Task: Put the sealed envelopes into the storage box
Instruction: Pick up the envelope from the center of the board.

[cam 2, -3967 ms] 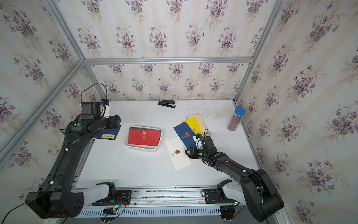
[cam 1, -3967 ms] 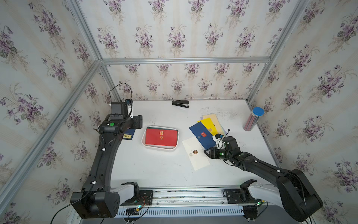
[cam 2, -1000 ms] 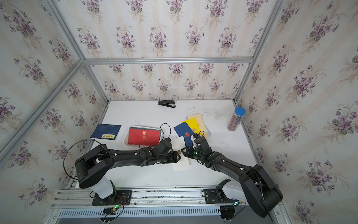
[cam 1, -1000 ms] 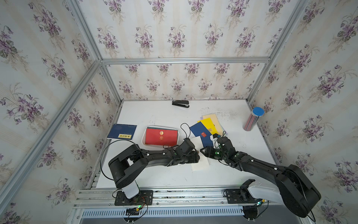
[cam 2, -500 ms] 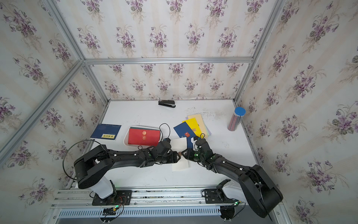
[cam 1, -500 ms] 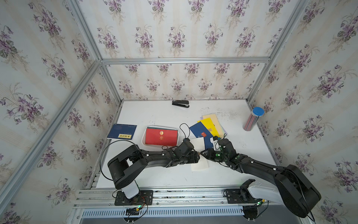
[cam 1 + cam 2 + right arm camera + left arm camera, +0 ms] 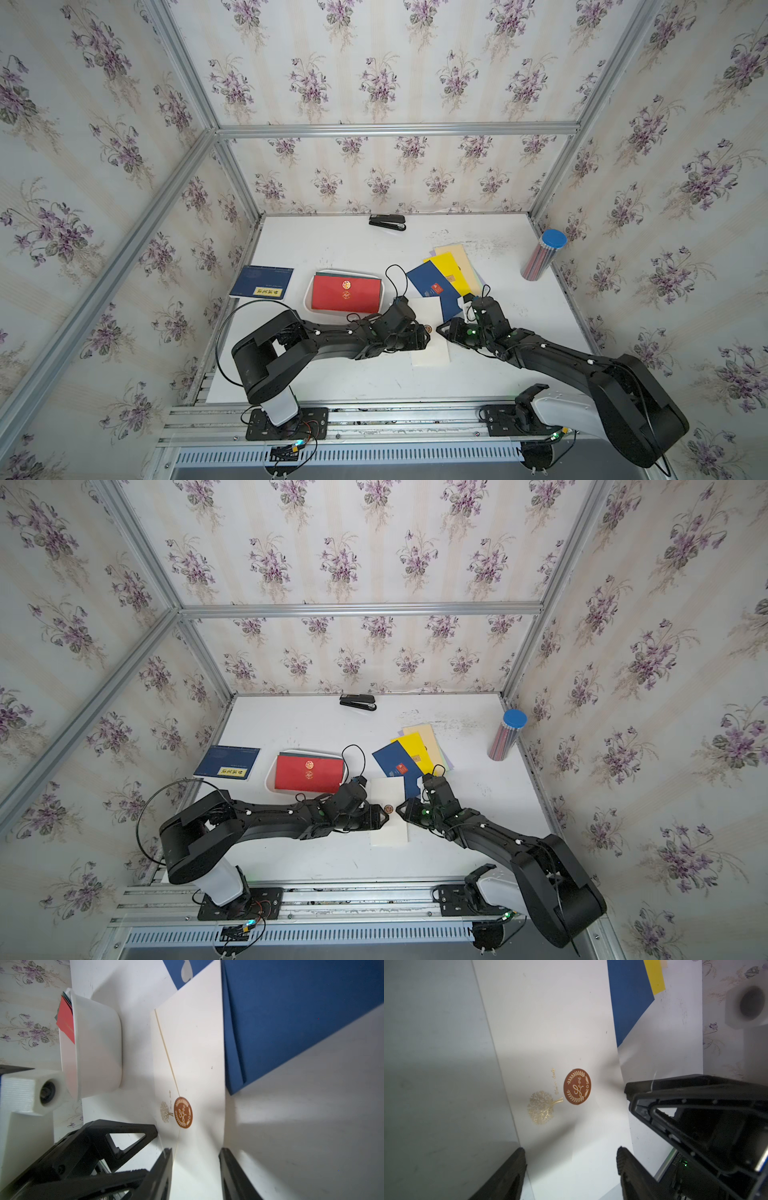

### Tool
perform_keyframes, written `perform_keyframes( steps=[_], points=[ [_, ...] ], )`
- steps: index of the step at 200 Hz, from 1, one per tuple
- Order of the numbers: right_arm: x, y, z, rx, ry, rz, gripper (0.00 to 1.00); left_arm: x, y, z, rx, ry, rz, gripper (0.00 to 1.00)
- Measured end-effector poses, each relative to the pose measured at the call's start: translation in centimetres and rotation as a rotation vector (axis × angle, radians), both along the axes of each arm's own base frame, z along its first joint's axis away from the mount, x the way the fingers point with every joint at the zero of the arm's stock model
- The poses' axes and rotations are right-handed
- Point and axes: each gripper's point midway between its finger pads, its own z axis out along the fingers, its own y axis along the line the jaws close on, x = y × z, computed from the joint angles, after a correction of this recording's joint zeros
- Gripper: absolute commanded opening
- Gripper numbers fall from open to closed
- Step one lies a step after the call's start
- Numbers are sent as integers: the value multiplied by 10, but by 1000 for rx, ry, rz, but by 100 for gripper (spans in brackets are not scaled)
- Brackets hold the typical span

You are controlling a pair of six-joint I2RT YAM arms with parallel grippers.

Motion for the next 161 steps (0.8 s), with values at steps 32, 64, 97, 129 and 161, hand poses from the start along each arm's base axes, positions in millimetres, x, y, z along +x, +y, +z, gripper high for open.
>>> perform_keyframes(
  steps=[32, 64, 97, 129, 161],
  points=[
    [2, -9, -8, -40, 14, -24, 45, 0, -2, 0, -8, 0, -4, 72],
    [5, -12, -13, -60, 14, -33, 48, -1, -4, 0, -17, 2, -11, 72],
    [9, -14, -13, -58, -4, -44, 50, -1, -6, -1, -23, 3, -15, 71],
    [17, -27, -12, -74, -22, -95, 51, 0, -8, -1, -29, 4, -19, 71],
    [23, -35, -12, -84, -25, -114, 50, 1, -11, 0, -34, 6, -23, 72]
  ],
)
